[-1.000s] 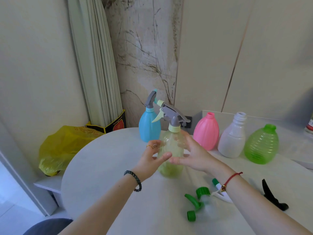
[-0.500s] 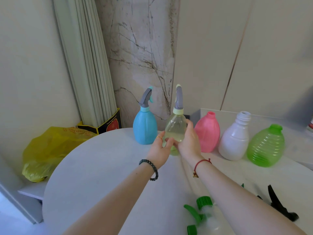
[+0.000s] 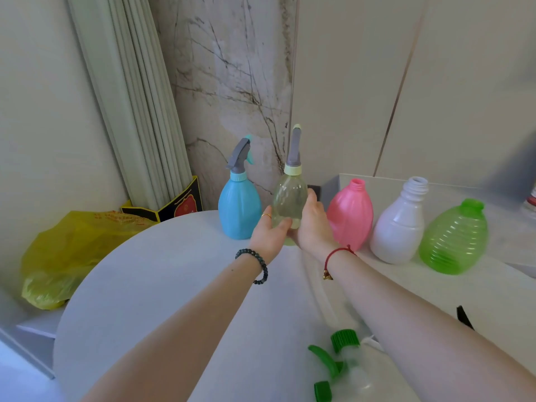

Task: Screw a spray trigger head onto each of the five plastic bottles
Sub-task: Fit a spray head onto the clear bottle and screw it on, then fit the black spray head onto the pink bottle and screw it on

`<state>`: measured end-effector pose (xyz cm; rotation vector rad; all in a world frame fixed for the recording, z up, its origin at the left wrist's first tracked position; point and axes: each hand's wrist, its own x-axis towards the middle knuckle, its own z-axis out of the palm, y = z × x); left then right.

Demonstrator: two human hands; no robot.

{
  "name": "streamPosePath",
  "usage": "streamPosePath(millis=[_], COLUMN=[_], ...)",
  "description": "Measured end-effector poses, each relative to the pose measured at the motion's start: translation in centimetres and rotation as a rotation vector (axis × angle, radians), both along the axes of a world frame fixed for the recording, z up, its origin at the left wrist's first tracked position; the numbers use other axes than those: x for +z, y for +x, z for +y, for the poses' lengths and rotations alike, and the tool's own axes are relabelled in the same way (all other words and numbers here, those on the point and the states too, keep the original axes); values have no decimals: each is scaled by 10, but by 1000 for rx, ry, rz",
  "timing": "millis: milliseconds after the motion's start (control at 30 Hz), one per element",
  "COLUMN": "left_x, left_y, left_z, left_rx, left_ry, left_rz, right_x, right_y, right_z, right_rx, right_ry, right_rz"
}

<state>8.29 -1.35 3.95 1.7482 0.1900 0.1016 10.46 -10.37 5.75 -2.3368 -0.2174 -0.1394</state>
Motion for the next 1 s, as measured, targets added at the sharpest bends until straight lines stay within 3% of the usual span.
streamPosePath(millis=[67,167,233,433,667,833,1000], left_x=[-2,-6,-8,-14,-5,13,27], left_y=[-3,-10,-16,-41,-59,-77,-94], left_z=[1,2,3,-2,6,9,1], left_rx=[0,-1,8,20,22,-48,-164], left_ry=[0,-13,-34,-44,-35,-36,107], left_rz=[-2,13,8,13,24,-173,-353], right_x=[8,29,44,44,68,121,111], right_y=[0,4,10,31,8,-39,-89], right_z=[-13,-44,-63,-92,-95,-88,-57], right_rx=[51,-31,-117,-51,-110,-36,234], right_ry=[-50,-58,13,-215,-103,-159,-142], right_rz=[-24,-376,-492,-136,-316,-574,-454])
